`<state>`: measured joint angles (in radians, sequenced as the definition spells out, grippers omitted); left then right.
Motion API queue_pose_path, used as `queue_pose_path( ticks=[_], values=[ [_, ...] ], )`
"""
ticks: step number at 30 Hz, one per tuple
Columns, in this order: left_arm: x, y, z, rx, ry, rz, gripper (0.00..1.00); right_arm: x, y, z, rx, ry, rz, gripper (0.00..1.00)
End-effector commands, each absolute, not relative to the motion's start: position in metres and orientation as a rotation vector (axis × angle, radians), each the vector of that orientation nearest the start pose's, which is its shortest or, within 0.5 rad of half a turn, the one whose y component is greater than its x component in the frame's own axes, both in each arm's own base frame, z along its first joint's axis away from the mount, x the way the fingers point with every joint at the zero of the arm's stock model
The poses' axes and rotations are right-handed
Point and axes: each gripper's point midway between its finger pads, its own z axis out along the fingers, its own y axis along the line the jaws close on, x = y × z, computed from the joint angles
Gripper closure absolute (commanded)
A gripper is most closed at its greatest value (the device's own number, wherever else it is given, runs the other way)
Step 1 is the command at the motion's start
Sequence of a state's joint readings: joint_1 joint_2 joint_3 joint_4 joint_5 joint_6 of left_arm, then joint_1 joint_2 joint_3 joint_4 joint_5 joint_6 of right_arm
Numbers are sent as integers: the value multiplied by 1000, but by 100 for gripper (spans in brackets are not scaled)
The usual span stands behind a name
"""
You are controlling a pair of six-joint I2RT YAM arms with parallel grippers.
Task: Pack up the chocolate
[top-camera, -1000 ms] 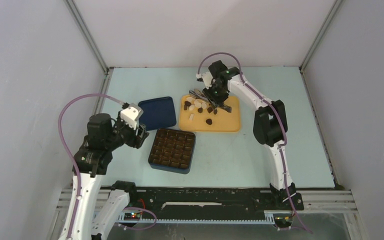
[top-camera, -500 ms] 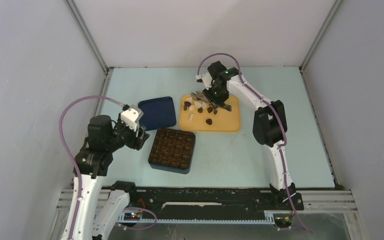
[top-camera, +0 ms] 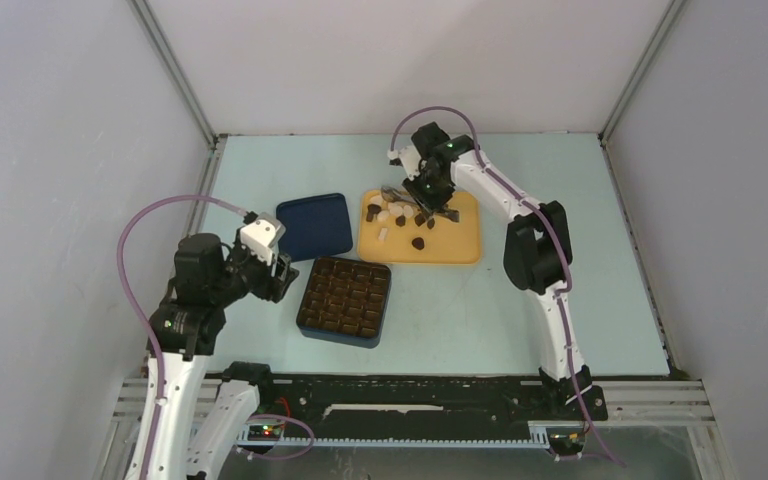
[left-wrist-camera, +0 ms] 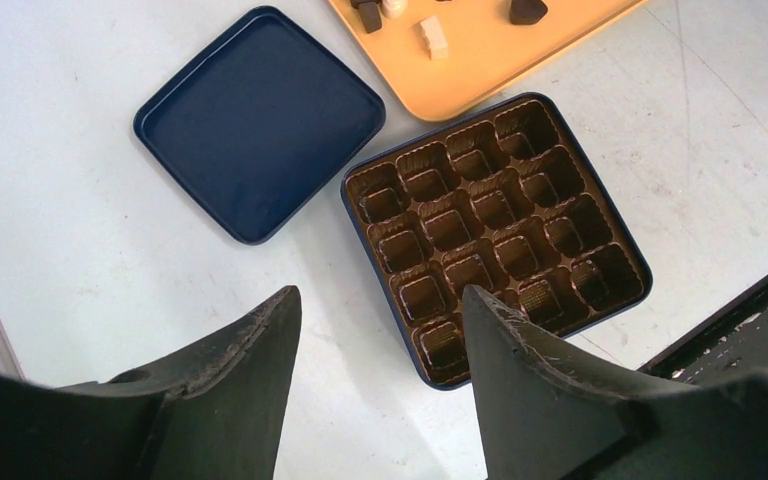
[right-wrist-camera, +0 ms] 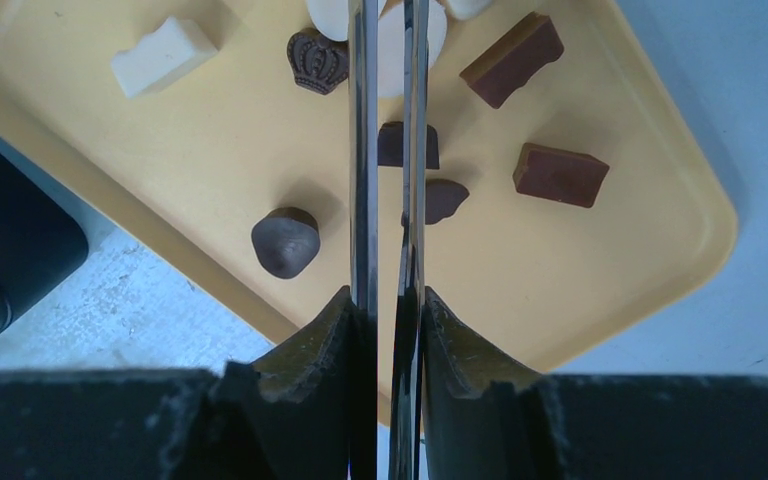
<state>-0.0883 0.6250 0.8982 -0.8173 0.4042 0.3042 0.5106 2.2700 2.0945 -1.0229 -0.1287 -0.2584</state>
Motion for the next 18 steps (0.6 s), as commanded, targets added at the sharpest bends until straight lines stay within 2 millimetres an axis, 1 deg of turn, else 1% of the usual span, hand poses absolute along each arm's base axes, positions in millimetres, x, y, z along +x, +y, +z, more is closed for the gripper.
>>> queue_pose_path(
  ticks=[1,4,9,11,13,16,18],
  values=[
    [206,-79,234,624,1957,-326,35,417,256,124,-1067,2480,318,76],
    [205,-81,233,631,1954,-337,35,406,252,143,-1060,2449,356,76],
    [206,-81,230,628,1958,-339,35,380,254,174,-1099,2365,447,77],
    [206,-80,230,628,1956,-335,35,369,253,180,-1114,2363,468,77],
    [206,-80,229,625,1959,-334,35,354,256,182,-1149,2366,507,78],
    [207,-77,229,615,1962,-319,35,332,265,182,-1231,2354,539,78],
    [208,-75,228,606,1964,-308,35,316,275,181,-1305,2333,549,78]
  ],
)
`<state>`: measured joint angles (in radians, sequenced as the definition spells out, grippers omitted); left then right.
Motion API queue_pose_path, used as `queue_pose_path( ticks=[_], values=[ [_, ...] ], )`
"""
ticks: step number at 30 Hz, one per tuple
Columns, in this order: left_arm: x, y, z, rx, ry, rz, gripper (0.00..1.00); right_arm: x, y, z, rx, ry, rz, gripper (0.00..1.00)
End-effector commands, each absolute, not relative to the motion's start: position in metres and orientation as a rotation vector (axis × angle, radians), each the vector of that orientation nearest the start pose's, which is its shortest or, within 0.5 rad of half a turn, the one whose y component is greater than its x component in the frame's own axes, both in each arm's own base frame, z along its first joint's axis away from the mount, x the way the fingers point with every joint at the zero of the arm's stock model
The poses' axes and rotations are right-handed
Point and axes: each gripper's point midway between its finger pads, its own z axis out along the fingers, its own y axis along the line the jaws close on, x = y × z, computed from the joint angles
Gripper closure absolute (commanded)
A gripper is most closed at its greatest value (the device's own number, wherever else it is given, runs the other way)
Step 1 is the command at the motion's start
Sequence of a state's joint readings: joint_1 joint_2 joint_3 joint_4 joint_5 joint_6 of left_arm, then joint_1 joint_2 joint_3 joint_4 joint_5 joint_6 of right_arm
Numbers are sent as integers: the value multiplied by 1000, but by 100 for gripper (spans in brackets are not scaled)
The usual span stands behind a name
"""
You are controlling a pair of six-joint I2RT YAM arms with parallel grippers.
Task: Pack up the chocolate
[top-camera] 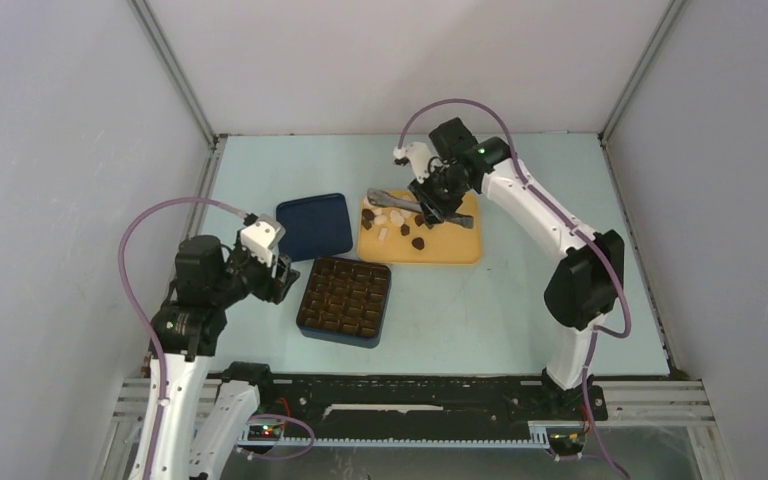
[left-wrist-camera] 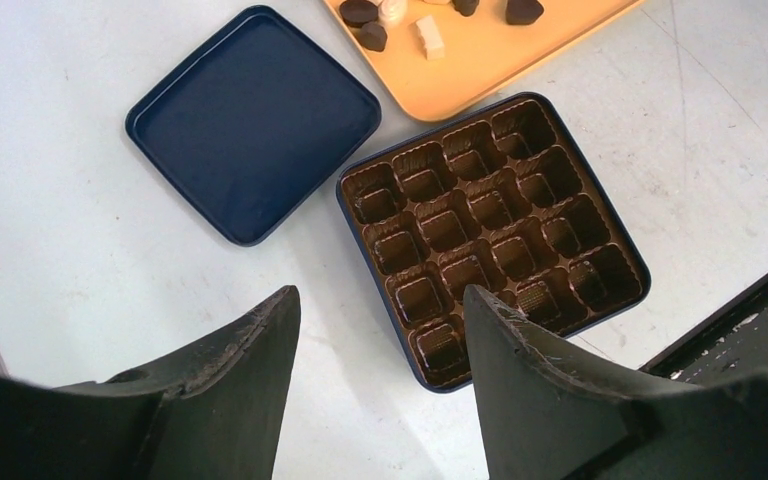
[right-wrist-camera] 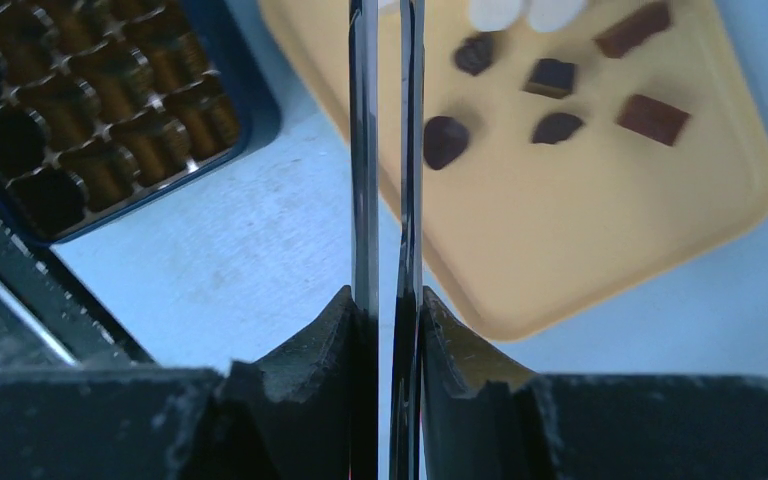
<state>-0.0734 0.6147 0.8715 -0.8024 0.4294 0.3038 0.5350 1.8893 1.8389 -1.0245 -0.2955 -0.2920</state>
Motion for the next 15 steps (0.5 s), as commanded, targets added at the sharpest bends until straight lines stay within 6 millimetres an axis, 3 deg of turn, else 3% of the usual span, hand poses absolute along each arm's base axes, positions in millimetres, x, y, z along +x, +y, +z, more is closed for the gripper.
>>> queue_pose_path(
  ticks=[1,8,15],
  values=[
    [209,-73,228,599,1964,-300,35,310,279,181,-1336,2323,555,78],
    [220,-50,231,458,1989,-180,31,280,315,174,-1509,2263,544,78],
    [224,-33,225,379,2006,-94,27,273,343,157,-1600,2263,534,78]
  ],
)
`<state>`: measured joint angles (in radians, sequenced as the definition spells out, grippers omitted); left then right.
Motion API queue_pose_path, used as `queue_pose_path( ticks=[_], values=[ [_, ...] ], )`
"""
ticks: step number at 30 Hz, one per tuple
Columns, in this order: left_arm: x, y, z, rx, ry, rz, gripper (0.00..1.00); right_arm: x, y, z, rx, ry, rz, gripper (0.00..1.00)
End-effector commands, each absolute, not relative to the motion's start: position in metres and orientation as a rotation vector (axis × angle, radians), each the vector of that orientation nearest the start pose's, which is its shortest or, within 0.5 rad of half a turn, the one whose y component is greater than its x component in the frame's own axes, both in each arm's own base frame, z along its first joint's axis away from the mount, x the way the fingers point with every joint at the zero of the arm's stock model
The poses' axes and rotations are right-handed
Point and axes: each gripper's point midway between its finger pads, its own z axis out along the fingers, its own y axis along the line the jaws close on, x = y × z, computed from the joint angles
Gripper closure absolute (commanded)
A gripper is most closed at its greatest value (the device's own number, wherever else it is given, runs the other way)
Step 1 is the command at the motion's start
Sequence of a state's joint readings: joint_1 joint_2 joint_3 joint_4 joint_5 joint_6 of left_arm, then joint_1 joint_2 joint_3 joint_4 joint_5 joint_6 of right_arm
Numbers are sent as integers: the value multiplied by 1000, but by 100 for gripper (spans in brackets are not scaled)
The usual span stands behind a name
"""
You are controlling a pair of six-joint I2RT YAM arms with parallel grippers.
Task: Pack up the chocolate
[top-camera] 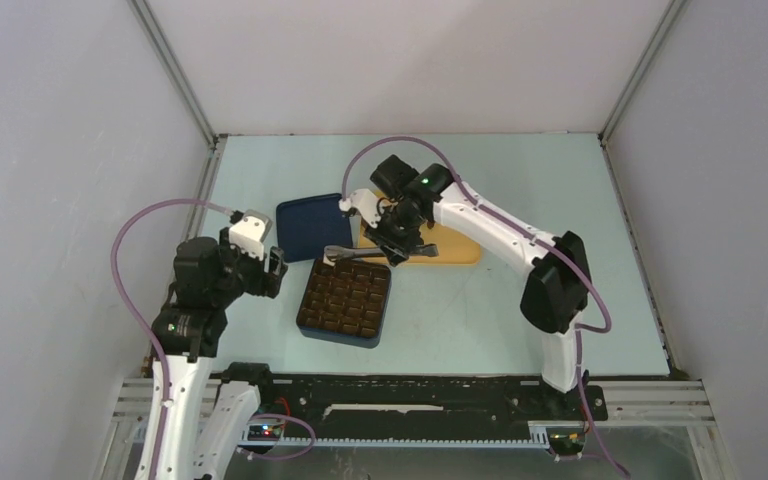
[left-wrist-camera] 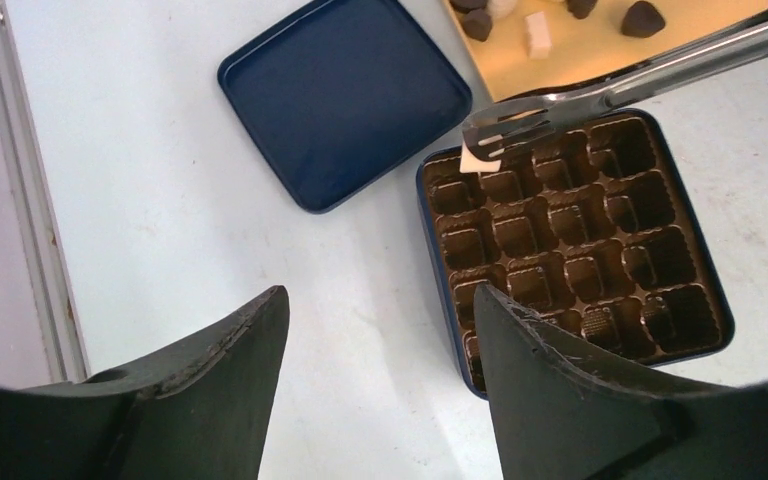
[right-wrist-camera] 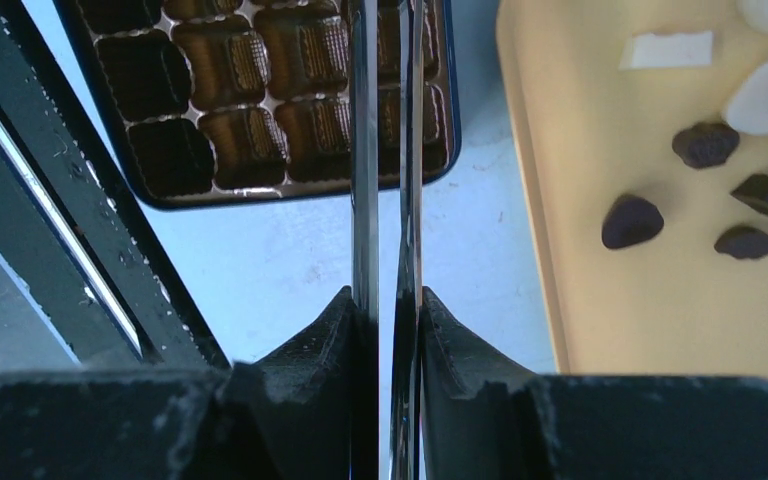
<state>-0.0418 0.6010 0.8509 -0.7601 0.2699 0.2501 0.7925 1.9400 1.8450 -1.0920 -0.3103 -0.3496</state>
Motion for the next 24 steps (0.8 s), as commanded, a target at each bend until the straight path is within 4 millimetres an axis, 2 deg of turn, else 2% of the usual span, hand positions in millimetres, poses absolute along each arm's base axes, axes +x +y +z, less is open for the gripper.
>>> queue_pose_path(
  ticks=[1,9,19,24],
  values=[
    [224,-33,225,375,2006,-94,27,274,346,157,-1599,2263,531,78],
    [224,-33,224,369,2005,-99,27,279,359,149,-1610,2274,513,74],
    [224,-34,221,373,2006,-106,26,276,358,148,-1610,2280,496,61],
    [224,-35,222,378,2003,-113,27,278,357,156,-1595,2267,487,66]
  ],
)
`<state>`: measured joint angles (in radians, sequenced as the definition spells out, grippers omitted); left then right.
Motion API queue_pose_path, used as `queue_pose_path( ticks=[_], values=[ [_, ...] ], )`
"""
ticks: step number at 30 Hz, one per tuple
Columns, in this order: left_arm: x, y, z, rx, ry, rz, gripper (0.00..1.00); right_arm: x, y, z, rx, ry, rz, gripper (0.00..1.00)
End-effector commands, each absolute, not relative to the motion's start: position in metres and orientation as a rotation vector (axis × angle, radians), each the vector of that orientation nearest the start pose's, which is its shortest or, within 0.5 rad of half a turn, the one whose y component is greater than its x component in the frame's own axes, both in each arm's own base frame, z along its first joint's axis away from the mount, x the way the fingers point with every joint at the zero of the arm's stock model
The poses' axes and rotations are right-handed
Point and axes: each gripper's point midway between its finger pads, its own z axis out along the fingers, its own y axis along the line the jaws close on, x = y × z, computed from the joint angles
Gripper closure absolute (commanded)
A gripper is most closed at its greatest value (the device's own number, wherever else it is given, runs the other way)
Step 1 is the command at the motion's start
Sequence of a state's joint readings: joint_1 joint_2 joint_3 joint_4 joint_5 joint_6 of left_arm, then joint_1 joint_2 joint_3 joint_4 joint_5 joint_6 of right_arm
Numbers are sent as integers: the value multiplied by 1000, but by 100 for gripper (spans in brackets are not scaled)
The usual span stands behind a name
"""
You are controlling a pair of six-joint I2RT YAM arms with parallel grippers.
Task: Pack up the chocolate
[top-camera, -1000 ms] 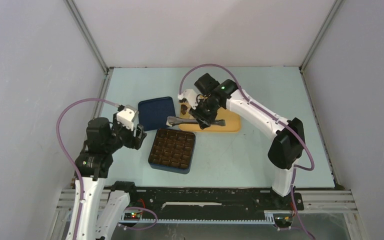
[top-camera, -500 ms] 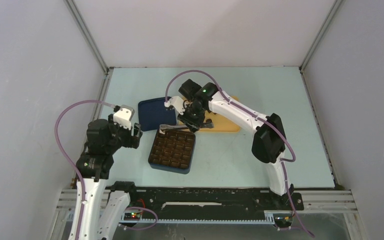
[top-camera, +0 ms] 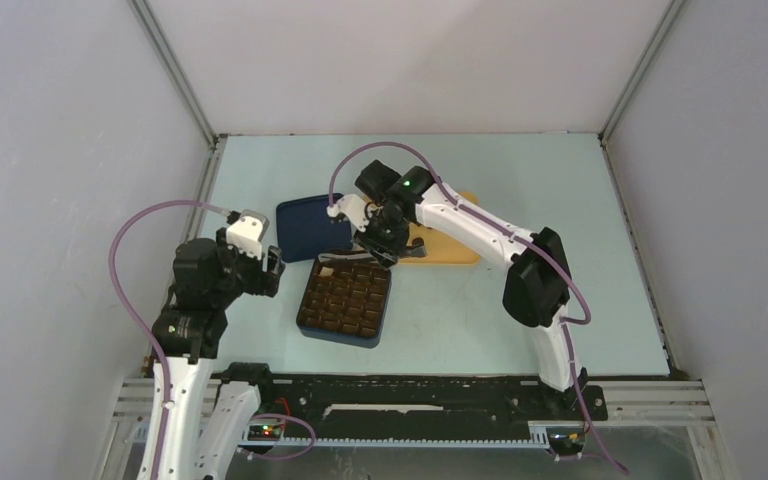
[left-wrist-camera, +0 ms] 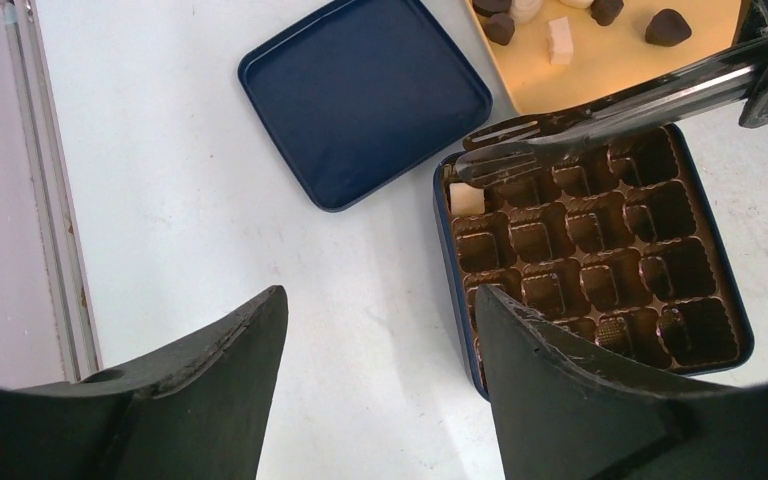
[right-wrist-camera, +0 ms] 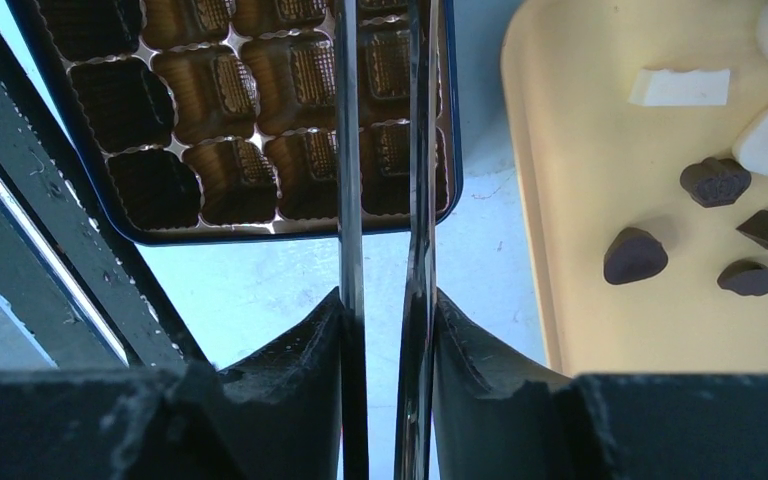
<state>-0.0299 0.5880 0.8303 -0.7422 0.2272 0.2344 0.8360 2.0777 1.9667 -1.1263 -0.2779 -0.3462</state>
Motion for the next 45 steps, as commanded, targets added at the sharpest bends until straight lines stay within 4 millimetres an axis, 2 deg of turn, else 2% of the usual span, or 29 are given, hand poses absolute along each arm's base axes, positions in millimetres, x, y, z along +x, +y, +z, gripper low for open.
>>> queue_pose_path(
  ticks=[1,7,14,18,22,29,36,45],
  values=[
    [224,-35,222,378,2002,-113,27,278,356,160,-1590,2258,488,67],
    [224,-37,221,384,2007,-125,27,287,339,185,-1522,2228,473,69],
    [226,-42,222,394,2007,-155,27,315,291,199,-1383,2247,420,69],
    [223,-50,219,429,2012,-204,26,333,258,184,-1308,2318,327,67],
    [224,-51,218,435,2015,-216,26,334,242,167,-1265,2398,329,59],
    [227,-53,220,434,2025,-231,26,339,235,147,-1230,2471,328,57],
    [227,-53,218,435,2029,-229,25,340,241,126,-1260,2516,348,55],
    [226,-53,215,444,2031,-226,25,345,252,110,-1290,2540,338,53]
  ],
)
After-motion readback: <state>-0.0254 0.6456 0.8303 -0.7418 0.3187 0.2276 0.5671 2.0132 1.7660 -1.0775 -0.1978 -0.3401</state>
